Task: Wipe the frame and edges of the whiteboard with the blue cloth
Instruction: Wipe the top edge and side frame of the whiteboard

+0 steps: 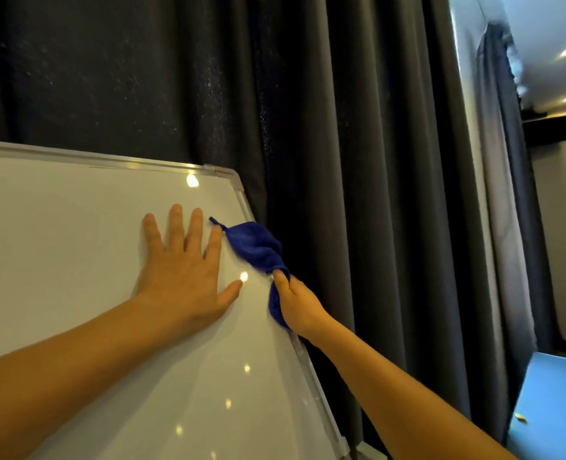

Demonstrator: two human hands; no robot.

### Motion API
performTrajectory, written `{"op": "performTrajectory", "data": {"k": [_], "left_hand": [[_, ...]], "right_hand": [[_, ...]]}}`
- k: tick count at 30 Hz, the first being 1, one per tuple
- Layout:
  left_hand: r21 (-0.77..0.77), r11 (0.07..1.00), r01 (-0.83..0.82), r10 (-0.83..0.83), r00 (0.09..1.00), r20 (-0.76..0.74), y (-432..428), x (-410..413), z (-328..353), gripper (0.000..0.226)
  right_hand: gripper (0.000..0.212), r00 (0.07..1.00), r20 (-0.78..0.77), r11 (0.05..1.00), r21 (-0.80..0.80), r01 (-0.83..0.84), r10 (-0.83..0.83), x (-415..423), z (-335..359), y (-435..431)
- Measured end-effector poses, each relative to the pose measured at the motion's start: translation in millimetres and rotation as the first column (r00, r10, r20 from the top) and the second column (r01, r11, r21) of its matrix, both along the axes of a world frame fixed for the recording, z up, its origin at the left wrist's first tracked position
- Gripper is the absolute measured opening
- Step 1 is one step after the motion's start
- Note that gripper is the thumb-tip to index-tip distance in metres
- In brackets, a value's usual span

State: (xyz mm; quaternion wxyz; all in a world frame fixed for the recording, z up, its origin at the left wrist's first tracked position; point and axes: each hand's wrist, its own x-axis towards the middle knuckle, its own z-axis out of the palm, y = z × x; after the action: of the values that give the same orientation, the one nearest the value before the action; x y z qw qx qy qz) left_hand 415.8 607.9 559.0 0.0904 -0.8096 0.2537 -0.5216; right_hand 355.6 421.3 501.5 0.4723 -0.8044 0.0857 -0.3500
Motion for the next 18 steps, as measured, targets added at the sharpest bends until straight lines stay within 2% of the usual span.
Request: {"op": "performTrajectory", "data": {"k": [5, 10, 14, 16, 18], "left_hand": [[0.004, 1.0, 0.004, -0.005, 1.0, 0.018, -3, 0, 0, 0.101], [0.003, 1.0, -0.013, 0.013, 1.0, 0.014, -8, -1, 1, 0.102], [0.018, 1.0, -0.013, 0.014, 1.0, -0.014, -2, -2, 1, 0.106], [0.02, 1.0, -0.008, 0.009, 0.999, -0.049, -2, -8, 1, 0.105], [0.022, 1.0, -0.001, 0.003, 0.997, -0.072, -3, -14, 2, 0.104]], "right_hand": [[0.041, 0.99, -0.139, 0.993, -0.114, -0.028, 0.012, -37, -35, -9], [0.029, 0.933, -0.345, 0.994, 0.005, -0.109, 0.104, -73, -67, -22], [0.021, 0.841, -0.506, 0.979, 0.036, -0.201, 0.192, -103, -93, -37], [0.019, 0.78, -0.602, 0.971, -0.035, -0.236, 0.168, -116, -90, -45], [0.03, 0.682, -0.73, 0.924, -0.231, -0.305, 0.043, -123, -75, -49]]}}
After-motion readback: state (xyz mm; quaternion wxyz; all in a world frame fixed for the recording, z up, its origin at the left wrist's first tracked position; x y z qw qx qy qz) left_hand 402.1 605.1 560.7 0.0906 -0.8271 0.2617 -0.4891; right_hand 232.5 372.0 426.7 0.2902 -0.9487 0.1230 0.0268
